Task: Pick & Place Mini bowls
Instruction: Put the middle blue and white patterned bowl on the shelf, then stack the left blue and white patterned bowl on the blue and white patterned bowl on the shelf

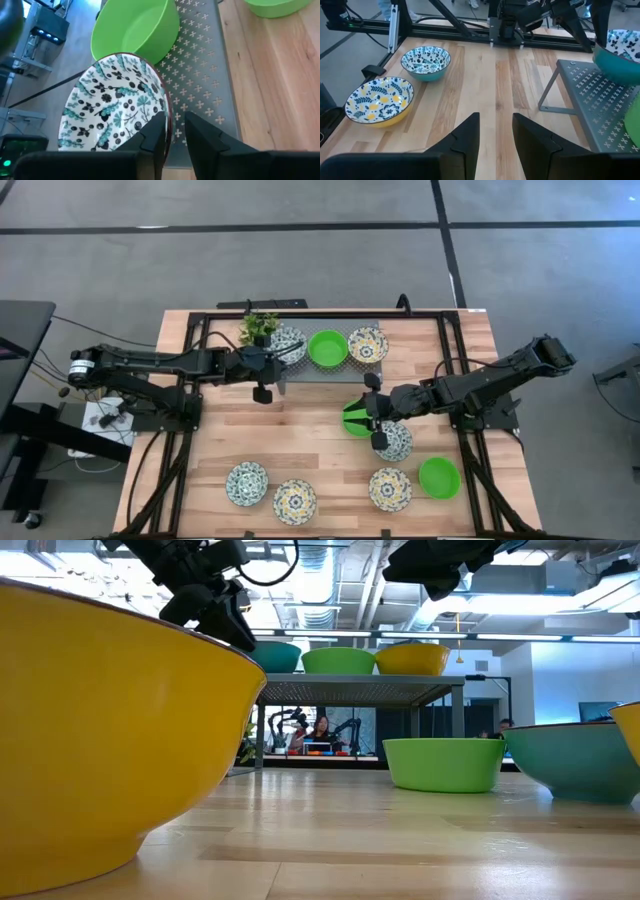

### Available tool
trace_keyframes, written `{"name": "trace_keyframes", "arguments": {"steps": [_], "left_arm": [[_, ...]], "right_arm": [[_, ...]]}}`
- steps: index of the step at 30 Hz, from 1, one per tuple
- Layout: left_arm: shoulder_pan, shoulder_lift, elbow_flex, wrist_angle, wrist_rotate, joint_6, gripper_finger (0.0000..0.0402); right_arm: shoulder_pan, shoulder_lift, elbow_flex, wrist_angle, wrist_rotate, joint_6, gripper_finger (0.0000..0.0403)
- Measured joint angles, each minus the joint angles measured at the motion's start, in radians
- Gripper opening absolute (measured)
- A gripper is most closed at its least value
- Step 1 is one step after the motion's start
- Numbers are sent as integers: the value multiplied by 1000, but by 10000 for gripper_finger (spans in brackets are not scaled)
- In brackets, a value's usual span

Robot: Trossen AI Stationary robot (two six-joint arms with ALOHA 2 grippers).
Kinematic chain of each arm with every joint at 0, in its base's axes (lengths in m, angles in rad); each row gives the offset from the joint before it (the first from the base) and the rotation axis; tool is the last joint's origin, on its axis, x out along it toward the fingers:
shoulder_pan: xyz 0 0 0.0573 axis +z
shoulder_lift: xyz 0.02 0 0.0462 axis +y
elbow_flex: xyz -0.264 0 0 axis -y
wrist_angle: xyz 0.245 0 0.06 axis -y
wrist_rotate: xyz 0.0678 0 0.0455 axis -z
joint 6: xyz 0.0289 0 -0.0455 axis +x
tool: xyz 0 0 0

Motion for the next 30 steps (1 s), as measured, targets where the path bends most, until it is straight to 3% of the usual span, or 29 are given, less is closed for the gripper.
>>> {"name": "trace_keyframes", "arguments": {"steps": [12, 21, 30], "left_arm": [[-27, -3, 0, 56, -2, 0, 147], [-161, -72, 0, 62, -3, -25, 149], [-310, -93, -2, 62, 5, -244, 140]], "right_arm": [[0, 0, 0, -13, 0, -1, 111], [0, 2, -17, -46, 0, -7, 111], [25, 2, -36, -36, 0, 69, 111]]}}
